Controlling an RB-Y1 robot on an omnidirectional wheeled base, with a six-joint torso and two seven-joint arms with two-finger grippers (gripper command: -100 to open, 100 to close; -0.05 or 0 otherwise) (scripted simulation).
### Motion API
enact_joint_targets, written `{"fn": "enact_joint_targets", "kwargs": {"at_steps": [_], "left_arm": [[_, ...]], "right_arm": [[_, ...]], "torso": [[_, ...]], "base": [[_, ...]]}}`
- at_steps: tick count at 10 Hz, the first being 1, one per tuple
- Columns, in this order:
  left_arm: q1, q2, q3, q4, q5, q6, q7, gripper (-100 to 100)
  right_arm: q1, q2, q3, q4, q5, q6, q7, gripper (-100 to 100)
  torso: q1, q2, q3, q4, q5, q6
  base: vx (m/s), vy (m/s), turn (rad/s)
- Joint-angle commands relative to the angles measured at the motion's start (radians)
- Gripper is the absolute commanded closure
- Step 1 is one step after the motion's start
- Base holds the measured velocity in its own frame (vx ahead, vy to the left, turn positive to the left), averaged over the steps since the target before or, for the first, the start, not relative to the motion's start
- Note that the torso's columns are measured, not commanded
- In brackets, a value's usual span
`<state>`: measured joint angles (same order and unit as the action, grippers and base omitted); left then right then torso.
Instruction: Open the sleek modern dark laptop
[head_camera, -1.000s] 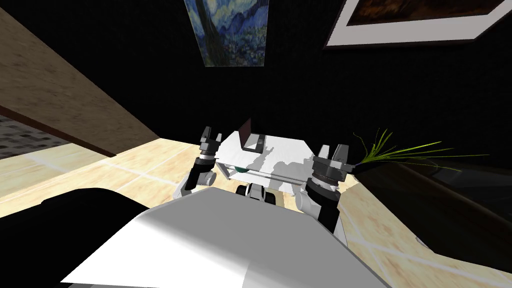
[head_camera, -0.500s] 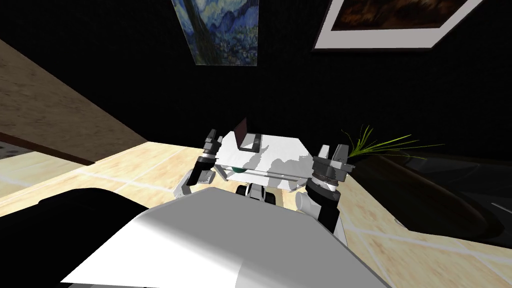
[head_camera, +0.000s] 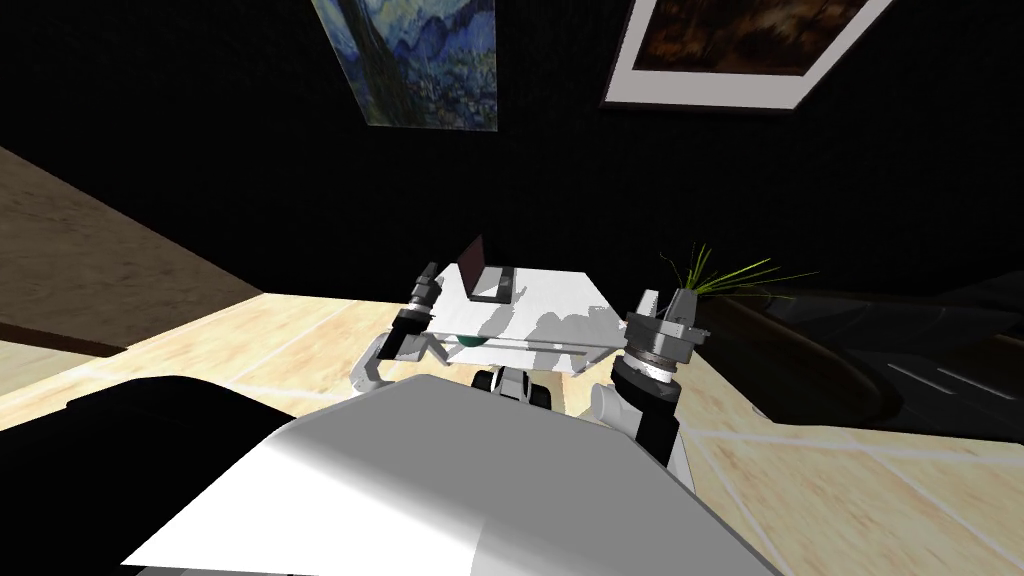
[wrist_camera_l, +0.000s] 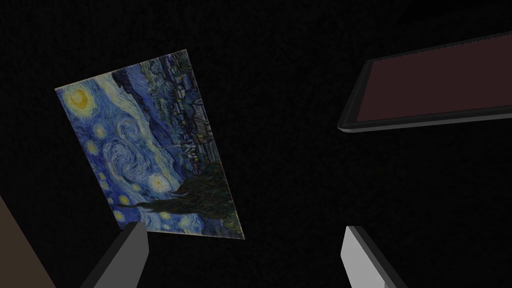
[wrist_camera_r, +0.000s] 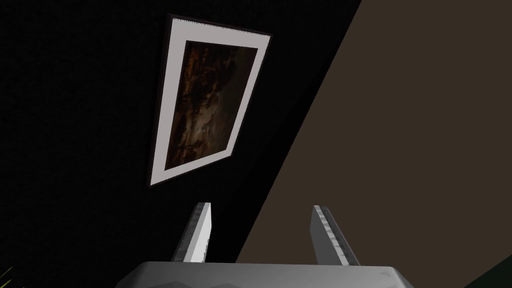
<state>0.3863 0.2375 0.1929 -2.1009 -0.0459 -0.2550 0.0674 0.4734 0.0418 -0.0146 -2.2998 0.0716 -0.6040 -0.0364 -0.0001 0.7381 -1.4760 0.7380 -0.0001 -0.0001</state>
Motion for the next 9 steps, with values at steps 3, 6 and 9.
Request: {"fn": "enact_joint_targets", "kwargs": {"at_steps": [3, 6, 9], "left_arm": [[-0.038, 0.044, 0.039, 0.08, -0.046, 0.119, -0.03, -100], [-0.058, 0.071, 0.058, 0.119, -0.065, 0.172, -0.042, -100], [-0.088, 0.113, 0.085, 0.175, -0.094, 0.249, -0.059, -100]], "right_arm": [[0.0, 0.0, 0.0, 0.0, 0.0, 0.0, 0.0, 0], [0.0, 0.0, 0.0, 0.0, 0.0, 0.0, 0.0, 0], [0.0, 0.0, 0.0, 0.0, 0.0, 0.0, 0.0, 0]], "torso": [[0.0, 0.0, 0.0, 0.0, 0.0, 0.0], [0.0, 0.0, 0.0, 0.0, 0.0, 0.0], [0.0, 0.0, 0.0, 0.0, 0.0, 0.0]], "base": [[-0.011, -0.015, -0.154], [-0.011, -0.015, -0.128], [-0.01, -0.013, -0.138]]}}
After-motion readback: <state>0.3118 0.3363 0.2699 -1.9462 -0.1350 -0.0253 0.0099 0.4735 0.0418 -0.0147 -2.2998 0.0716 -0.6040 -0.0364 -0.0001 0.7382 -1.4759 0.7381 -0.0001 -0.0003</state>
